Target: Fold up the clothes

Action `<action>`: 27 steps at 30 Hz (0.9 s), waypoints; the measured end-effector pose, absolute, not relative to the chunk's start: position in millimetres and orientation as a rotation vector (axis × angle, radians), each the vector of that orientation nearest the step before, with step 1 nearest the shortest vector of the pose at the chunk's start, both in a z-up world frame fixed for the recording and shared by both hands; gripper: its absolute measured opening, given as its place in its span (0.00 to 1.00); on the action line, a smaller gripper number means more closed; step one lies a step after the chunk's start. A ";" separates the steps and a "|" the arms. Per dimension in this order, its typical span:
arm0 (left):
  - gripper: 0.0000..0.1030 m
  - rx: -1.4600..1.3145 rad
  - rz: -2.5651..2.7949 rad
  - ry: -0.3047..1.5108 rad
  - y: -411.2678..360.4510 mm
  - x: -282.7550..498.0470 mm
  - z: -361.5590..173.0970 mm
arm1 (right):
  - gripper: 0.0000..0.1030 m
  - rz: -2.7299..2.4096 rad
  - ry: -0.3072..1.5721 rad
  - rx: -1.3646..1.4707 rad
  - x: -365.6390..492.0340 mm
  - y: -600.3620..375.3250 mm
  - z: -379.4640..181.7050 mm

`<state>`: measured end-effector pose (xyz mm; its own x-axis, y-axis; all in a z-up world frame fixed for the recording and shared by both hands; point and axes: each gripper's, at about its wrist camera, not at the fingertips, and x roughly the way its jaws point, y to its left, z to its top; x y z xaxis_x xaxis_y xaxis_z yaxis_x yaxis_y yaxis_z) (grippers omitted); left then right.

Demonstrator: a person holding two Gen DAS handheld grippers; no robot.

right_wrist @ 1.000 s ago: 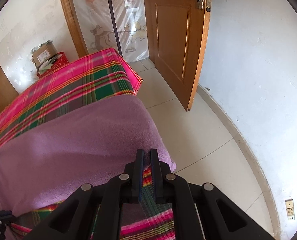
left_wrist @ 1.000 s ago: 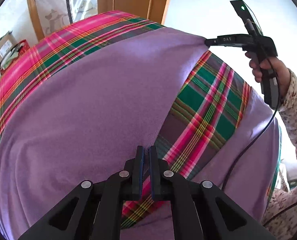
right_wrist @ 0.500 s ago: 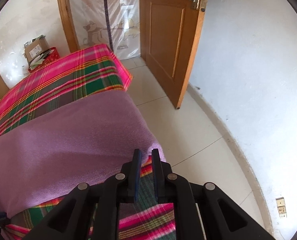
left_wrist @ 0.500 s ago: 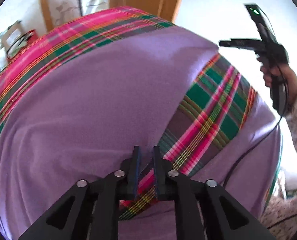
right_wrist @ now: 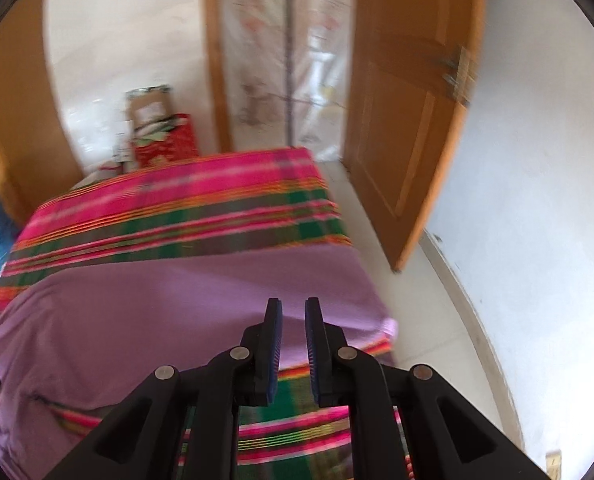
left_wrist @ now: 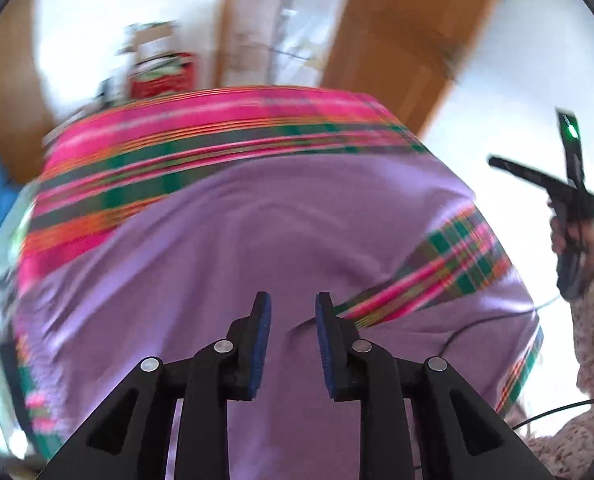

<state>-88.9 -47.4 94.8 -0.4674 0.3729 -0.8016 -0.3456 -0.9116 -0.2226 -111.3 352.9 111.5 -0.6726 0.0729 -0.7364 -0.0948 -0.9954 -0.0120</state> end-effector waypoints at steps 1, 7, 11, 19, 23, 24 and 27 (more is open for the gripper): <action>0.24 -1.328 2.418 -0.086 -67.3 -84.4 95.3 | 0.12 2.831 0.019 -1.243 -111.7 337.8 115.0; 0.24 -1.445 2.589 -0.282 -159.3 -64.3 83.4 | 0.14 3.038 -0.125 -1.395 -121.4 235.8 110.5; 0.24 -1.508 2.631 -0.410 -199.7 -65.4 70.6 | 0.14 3.118 -0.205 -1.546 -125.2 175.9 86.0; 0.27 -1.567 2.640 -0.629 -247.6 -107.5 41.7 | 0.14 3.172 -0.397 -1.815 -117.1 87.9 26.7; 0.28 -1.549 2.563 -0.837 -276.9 -138.8 28.6 | 0.14 3.109 -0.472 -1.890 -112.4 80.7 11.1; 0.28 -1.533 2.551 -0.888 -282.3 -143.8 26.5 | 0.14 3.107 -0.479 -1.884 -110.2 80.5 11.4; 0.28 -1.486 2.461 -1.042 -293.7 -156.4 16.9 | 0.14 3.100 -0.459 -1.872 -106.1 83.0 13.6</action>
